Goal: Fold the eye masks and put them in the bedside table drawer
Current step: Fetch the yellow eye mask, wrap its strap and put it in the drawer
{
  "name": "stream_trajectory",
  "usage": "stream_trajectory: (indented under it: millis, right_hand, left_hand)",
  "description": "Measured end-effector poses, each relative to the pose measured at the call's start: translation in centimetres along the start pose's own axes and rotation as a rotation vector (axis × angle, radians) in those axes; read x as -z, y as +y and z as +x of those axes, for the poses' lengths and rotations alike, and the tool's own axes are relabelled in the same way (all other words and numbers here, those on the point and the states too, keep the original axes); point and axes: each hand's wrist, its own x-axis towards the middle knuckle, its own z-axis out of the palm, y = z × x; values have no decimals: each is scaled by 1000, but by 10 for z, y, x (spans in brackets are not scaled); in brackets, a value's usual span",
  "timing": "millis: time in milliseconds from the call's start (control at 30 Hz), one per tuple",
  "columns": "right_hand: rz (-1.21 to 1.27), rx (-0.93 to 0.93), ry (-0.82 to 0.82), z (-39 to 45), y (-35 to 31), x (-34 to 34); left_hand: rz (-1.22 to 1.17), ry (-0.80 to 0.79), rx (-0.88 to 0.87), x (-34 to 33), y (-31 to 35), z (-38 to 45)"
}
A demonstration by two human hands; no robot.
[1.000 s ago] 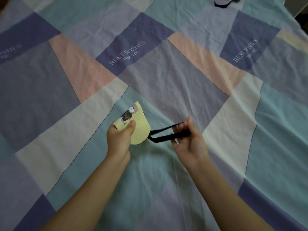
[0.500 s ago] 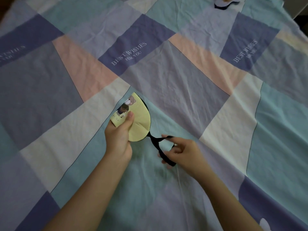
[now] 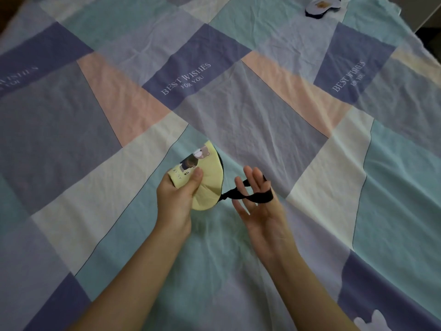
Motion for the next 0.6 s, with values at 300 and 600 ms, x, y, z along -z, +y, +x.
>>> stream_trajectory:
  millis: [300, 600]
  right_hand:
    - [-583, 146, -121, -12, -6, -16]
    - [-761, 89, -66, -16, -1, -11]
  left_hand:
    - [309, -292, -93, 3, 17, -20]
    - [463, -510, -65, 14, 19, -31]
